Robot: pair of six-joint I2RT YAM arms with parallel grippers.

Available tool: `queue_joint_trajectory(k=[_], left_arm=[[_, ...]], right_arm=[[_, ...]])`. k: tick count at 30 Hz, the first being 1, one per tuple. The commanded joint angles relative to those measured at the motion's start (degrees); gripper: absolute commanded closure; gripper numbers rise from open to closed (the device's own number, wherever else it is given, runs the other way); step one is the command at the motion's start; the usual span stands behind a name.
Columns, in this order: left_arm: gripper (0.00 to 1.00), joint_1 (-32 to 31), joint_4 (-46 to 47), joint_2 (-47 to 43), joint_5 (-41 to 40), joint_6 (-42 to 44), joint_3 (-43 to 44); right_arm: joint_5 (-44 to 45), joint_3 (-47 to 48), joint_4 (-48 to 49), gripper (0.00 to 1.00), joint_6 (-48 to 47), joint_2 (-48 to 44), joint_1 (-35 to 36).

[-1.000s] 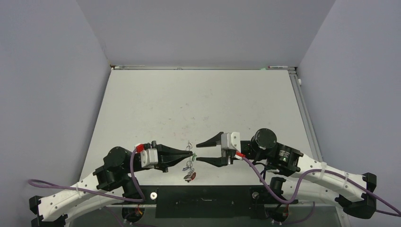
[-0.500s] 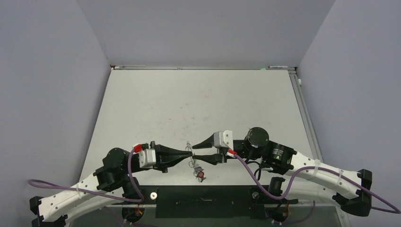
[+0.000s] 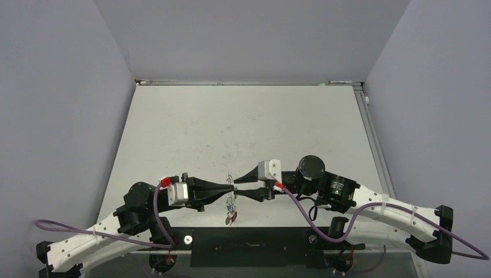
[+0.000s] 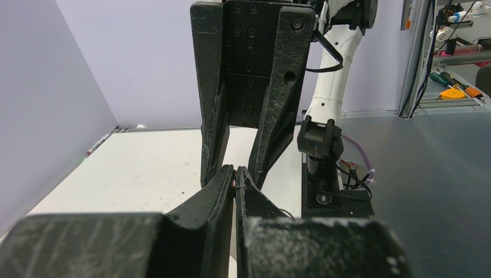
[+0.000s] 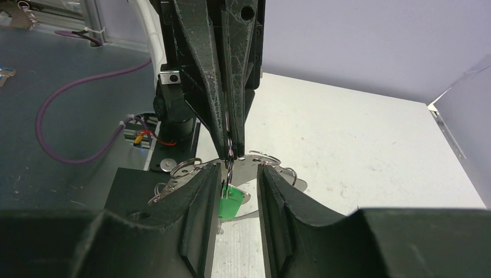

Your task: Put the keys on the keyring

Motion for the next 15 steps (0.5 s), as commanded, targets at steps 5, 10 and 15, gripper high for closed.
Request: queue_joint_trajectory(k=[5,10,15], left_arm=[[1.00,0.02,5.48,-0.86,-0.94,-0.87,0.51],[1.00,0.03,5.67,-0.79,-0.92,-0.97,0.33],[1.00,0.00,5.78,-1.01,-1.17,-1.06,0.16]], right_arm=[[0.21,0.18,3.19,0.70,0.01,0.54,0.45],[0.17,0.31,3.18,0.73,-0.01,0.77,0.48],[0.13,0.40,3.26,0.75,0.04,0.78,0.48]])
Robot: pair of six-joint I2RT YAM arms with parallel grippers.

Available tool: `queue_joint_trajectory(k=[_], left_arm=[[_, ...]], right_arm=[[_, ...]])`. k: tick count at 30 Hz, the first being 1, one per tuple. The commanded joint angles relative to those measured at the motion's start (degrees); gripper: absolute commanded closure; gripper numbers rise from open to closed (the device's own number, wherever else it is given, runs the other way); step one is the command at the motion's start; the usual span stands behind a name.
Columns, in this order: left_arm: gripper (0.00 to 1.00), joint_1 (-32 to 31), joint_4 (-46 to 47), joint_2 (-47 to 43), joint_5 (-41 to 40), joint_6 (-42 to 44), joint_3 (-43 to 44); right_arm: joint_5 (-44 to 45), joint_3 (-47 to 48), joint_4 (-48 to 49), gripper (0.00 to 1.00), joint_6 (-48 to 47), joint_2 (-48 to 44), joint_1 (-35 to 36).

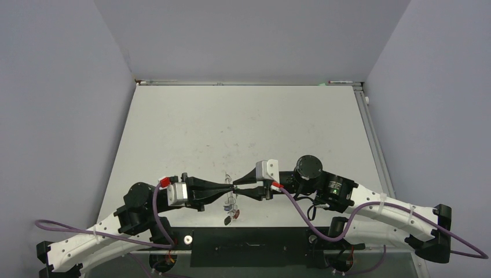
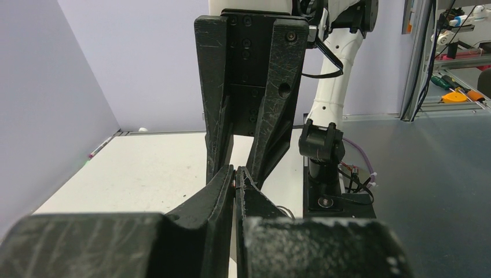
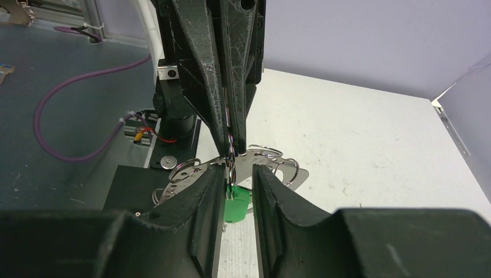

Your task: Put the keys on the keyring

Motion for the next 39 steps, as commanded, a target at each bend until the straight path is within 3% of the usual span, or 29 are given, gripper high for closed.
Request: queue_joint_trajectory(k=[1,13,19,27,39], left_arm=[[1.00,0.02,4.53,-0.98,-0.94,-1.01,0.45],[1.00,0.03,4.97,-0.65,-1.34,-1.10,0.19],[1.00,-0.02,5.15,-0.74,-1.52,-1.10,0.10],[1.00,0.02,4.87,-1.07,-1.70,-1.01,0.01],[1.00,0.03,4.81,-0.91,-1.87,-0.84,-0.17]], right_arm=[[0.03,0.45,3.29,0.76,0.07,-0.10,0.46],[-0.22,0.71,3.65,0.76,0.16,0.32,0.46],[-0.35,0.70,3.71,0.83,0.09,0.82,0.48],[-0.43,0.81,3.62,0.72,0.18,0.86,0.48],[-0.47,0.89,3.95,0.78,0.43,0.59,0.45]])
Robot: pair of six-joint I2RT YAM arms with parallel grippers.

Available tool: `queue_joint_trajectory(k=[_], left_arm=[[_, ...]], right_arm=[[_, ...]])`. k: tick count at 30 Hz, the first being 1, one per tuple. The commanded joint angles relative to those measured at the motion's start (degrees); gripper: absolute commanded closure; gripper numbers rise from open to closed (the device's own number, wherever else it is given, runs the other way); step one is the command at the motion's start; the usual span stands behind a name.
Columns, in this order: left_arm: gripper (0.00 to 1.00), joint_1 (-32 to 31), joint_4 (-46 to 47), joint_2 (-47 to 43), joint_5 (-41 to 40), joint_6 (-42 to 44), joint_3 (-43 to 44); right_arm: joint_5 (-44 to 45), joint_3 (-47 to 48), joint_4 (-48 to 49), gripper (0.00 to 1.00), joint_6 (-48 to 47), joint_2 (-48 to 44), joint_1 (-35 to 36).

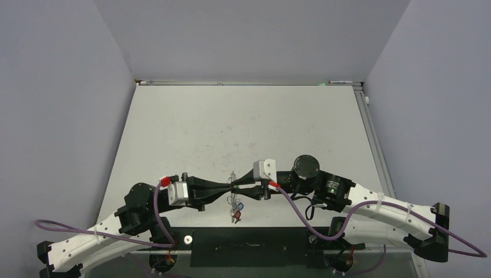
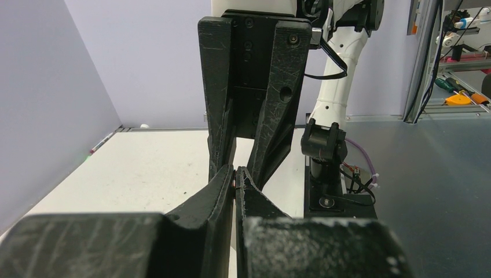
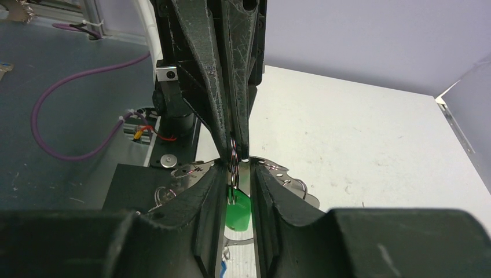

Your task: Put the keys on the keyring

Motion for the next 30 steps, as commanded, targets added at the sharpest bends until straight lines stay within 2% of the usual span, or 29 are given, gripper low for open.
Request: queue_joint_trajectory(k=[1,5,11,20,21,28,30], left_arm=[[1.00,-0.02,4.29,-0.53,-0.85,-0.25,0.60],[1.00,0.03,4.21,-0.61,-1.03,-0.28,0.53],[1.00,-0.02,4.47,-0.63,-1.04,-0.29,0.45],[1.00,0.01,3.63,-1.45,-1.45,0.11,0.32],[0.98,0.02,3.09,-1.63,-1.54,0.22,0.38],[0.57,-0.03,-5.87,-4.42,-2.95,2.13,3.78],[0.51,-0.01,-11.74,-5.20,-3.30,4.34,6.09]], right_arm=[[-0.50,0.95,3.46,0.78,0.35,-0.51,0.47],[-0.54,0.97,3.41,0.78,0.35,-0.69,0.49],[-0.82,1.06,3.08,0.94,0.22,-0.28,0.49],[-2.46,1.19,2.93,0.95,-0.93,0.47,0.45],[-2.47,1.27,2.62,0.95,-1.20,0.48,0.42],[-0.21,2.82,-1.83,0.95,-3.08,0.85,0.29],[0.75,3.30,-4.47,0.95,-3.72,1.10,0.22]])
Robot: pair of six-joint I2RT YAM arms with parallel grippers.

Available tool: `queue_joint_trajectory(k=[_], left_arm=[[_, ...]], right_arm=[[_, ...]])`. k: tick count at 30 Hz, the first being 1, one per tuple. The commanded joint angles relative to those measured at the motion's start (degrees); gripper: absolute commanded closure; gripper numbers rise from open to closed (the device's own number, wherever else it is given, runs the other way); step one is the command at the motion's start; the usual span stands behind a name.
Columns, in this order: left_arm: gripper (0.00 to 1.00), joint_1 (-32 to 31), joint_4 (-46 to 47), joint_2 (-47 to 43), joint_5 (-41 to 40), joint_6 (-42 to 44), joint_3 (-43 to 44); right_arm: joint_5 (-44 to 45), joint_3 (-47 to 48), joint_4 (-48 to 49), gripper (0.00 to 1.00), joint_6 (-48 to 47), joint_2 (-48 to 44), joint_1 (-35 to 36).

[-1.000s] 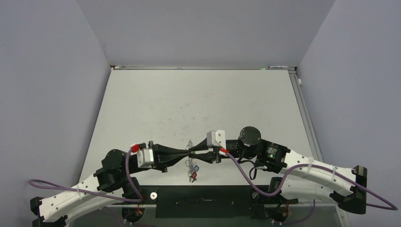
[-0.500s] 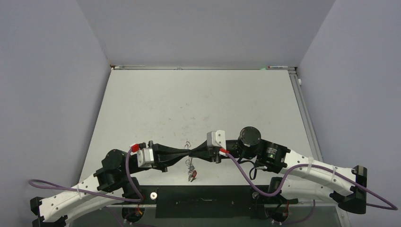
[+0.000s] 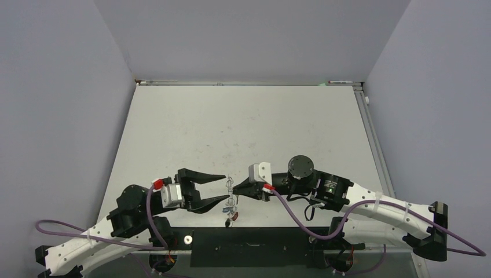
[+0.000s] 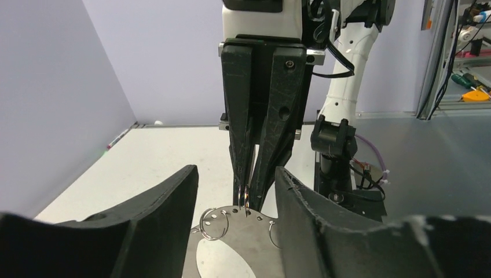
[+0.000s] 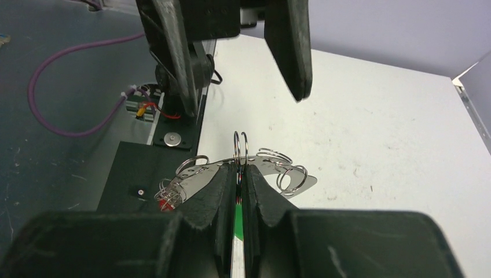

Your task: Put the keys on the keyring

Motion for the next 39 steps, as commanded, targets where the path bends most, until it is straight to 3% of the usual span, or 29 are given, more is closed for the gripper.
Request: queue_joint_trajectory(k=[1,10,17,23,25,28,30,32,39], left_arm=[[0.49,-0.02,-11.62,-1.97,-2.51,3.72,6.92],[0.45,0.03,-30.33,-0.47,-14.24,5.56,15.21],[0.46,0.03,-34.90,2.03,-14.41,8.85,17.72],[0.40,-0.04,-43.85,4.09,-10.86,11.37,22.20],[0.29,0.00,-45.13,3.86,-10.19,11.66,21.87],[0.01,0.02,-44.31,1.87,-7.96,11.62,19.16],[0.01,-0.02,-43.66,1.44,-6.39,11.33,18.30],[0.11,0.02,-43.68,2.36,-6.11,11.12,18.31],[0.29,-0.01,-42.28,8.15,-0.49,12.19,20.15]], right_arm=[[1.70,3.58,-2.02,0.95,-2.39,0.62,0.14],[4.92,6.33,-9.36,0.95,-6.13,1.87,-0.20],[5.37,8.34,-13.56,0.95,-8.25,3.38,-0.68],[3.05,8.36,-14.61,0.95,-8.84,4.79,-1.07],[2.48,7.81,-14.56,0.95,-8.88,5.06,-1.09],[1.91,7.20,-14.24,0.95,-8.93,5.35,-1.13],[1.09,7.34,-14.61,0.95,-8.98,5.61,-1.13],[0.57,7.46,-15.02,0.95,-9.26,5.67,-1.13],[-1.16,6.75,-15.33,0.95,-9.02,4.79,-1.13]])
